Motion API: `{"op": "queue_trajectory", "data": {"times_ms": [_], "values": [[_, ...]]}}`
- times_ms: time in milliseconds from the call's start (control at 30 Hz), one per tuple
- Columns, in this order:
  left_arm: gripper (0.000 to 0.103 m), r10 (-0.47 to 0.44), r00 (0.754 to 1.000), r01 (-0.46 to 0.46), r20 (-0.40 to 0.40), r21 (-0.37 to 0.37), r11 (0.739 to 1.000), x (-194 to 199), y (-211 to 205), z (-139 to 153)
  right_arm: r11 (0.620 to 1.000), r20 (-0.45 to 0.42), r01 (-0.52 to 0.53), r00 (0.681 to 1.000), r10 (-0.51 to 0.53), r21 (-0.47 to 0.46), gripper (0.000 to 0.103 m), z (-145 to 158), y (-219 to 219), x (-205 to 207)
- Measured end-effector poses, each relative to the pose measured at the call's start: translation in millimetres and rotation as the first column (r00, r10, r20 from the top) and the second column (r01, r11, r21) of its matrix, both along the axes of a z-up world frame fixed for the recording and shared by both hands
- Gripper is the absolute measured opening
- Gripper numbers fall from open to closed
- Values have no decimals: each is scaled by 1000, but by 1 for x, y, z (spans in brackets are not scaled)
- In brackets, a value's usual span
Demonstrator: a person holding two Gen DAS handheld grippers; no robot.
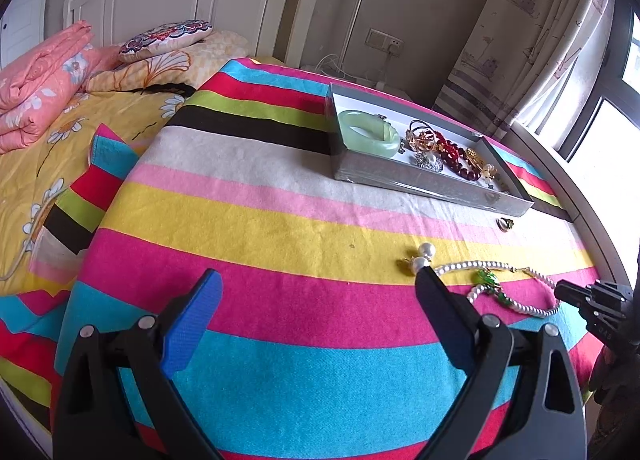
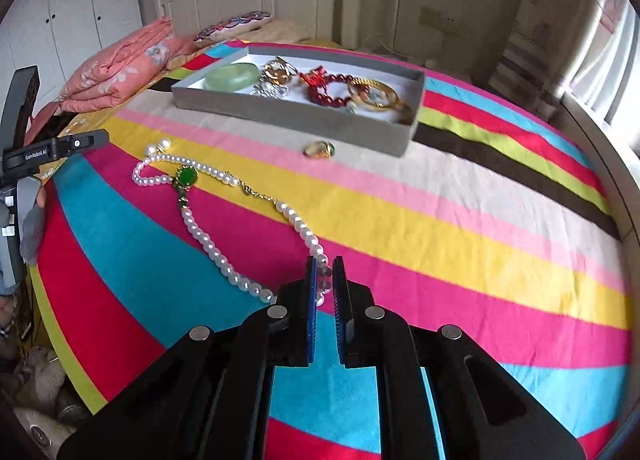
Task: Organize jewelry
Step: 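Close the right tool on the strand of the pearl necklace, then close the left tool on the gold ring while the right tool holds the pearl necklace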
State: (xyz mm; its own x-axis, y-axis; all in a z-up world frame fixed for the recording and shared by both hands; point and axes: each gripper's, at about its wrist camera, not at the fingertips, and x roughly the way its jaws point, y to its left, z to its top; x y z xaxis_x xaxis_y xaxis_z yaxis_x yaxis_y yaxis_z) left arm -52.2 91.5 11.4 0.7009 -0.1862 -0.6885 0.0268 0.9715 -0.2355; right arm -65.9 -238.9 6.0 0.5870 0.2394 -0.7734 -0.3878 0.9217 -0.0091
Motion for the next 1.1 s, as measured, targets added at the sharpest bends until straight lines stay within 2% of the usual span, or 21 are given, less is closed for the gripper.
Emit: {"op": "queue_trajectory", "data": {"times_ms": [100, 167, 233, 267, 367, 433, 467, 533, 633, 700, 767, 900, 1000, 1100], "values": [[96, 4, 1000, -4, -11, 4, 1000, 1, 0, -1, 1000, -16, -8, 1000, 9, 26, 15, -2, 3, 5], [96, 3, 1000, -3, -13, 5, 1000, 1, 0, -1, 999, -15, -36, 999, 36, 25, 25, -2, 12, 11], [96, 1, 1000, -1, -18, 4, 1000, 2, 0, -2, 998, -21, -60, 998, 60, 9, 45, -5, 20, 15], [96, 0, 1000, 0, -19, 3, 1000, 2, 0, -2, 997, -28, -71, 997, 71, -6, 45, -6, 25, 19], [96, -1, 1000, 1, -14, 5, 1000, 1, -1, -1, 996, -18, -89, 996, 89, -32, 44, -7, 32, 19], [96, -17, 1000, 17, -14, 28, 999, 2, -6, 0, 995, -24, -97, 995, 97, -12, 30, -7, 30, 16], [96, -29, 1000, 29, -11, 49, 998, 1, -10, 1, 995, -22, -95, 995, 95, -12, 25, -7, 28, 15], [96, -57, 998, 56, 0, 112, 992, -1, -24, 5, 996, -21, -92, 996, 92, -10, 8, -7, 23, 10], [96, -147, 989, 148, -15, 167, 975, 1, -62, 11, 998, 0, -57, 998, 57, -18, 7, -7, 11, 1], [96, -195, 981, 195, -20, 197, 961, 6, -90, 16, 999, 48, -20, 999, 21, -37, 7, -3, 5, -6], [96, -239, 970, 241, -34, 185, 953, 15, -116, 19, 997, 112, 21, 994, -12, -76, 7, 2, 0, -14], [95, -290, 956, 294, -54, 153, 943, 38, -164, 23, 992, 170, 83, 983, -66, -92, 7, 6, -16, -21], [95, -304, 950, 312, -72, 195, 930, 56, -195, 19, 991, 181, 117, 978, -102, -71, 7, 8, -32, -22], [86, -316, 943, 332, -104, 232, 914, 73, -219, 9, 988, 185, 143, 974, -132, -48, 7, 8, -50, -26]]}}
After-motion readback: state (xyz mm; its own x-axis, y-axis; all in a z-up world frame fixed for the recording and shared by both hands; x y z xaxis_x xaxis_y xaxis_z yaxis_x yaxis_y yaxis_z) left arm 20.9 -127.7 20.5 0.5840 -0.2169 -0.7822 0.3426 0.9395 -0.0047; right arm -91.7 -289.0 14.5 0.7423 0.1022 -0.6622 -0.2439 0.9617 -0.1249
